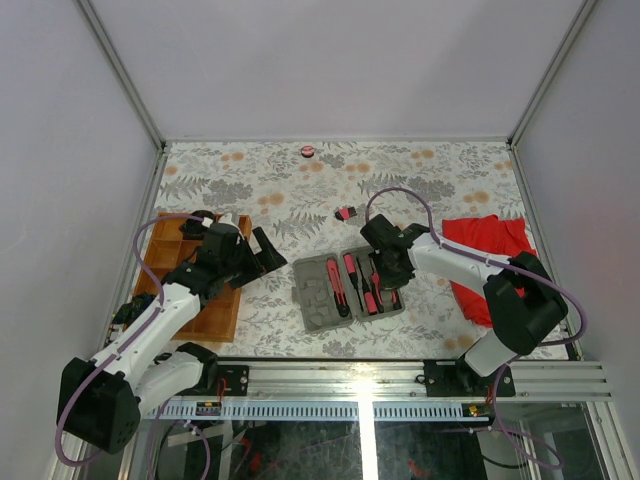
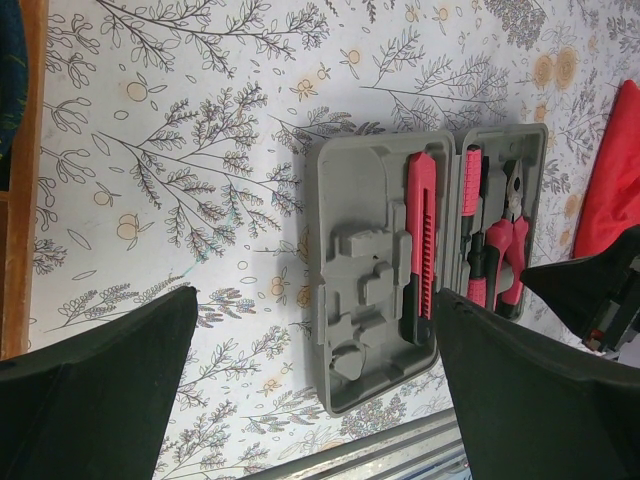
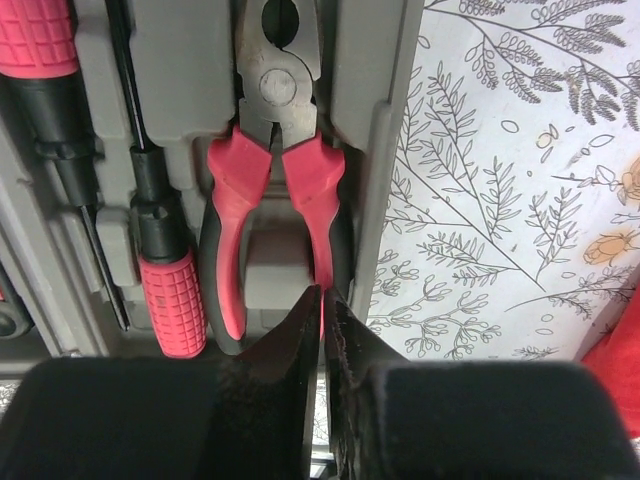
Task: Sort the tools into containers
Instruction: Place the pliers in the storage box.
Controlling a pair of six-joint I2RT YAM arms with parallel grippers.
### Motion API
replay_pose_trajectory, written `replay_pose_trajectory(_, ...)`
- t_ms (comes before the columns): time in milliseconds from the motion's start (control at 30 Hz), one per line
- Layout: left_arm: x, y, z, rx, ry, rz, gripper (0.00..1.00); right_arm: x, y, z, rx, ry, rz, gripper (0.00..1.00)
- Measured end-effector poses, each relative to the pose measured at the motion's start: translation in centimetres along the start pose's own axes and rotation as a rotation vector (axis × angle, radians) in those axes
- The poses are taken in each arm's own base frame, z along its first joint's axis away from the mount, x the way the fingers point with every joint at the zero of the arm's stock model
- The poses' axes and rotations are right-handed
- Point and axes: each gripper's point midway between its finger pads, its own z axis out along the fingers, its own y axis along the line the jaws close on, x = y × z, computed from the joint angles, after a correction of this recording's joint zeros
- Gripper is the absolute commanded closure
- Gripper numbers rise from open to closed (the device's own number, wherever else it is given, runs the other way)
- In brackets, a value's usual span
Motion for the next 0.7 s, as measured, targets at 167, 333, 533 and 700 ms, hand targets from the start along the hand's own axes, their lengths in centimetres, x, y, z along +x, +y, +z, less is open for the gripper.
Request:
replay_pose_trajectory(167, 0.0, 0.0, 0.0, 0.0, 0.0, 0.0, 0.0, 0.4, -0.1, 0.5, 0.007, 0.023, -0.009, 0.95)
replay_pose_trajectory(333, 0.2, 0.2, 0.0, -0.003, 0.003, -0.001, 0.0, 0.5, -0.1, 0.7, 0.013, 0.043, -0.02, 0.95)
replay_pose_trajectory(533, 0.3, 0.3, 0.0, -0.003, 0.003, -0.001, 0.0, 1.0, -0.2, 1.2, 0.027, 0.085, -0.034, 0.95)
replay_pose_trajectory(700, 0.3, 0.3, 0.0, -0.003, 0.003, -0.001, 0.0, 1.0, -0.3, 1.3, 0.03, 0.095, -0.036, 0.83)
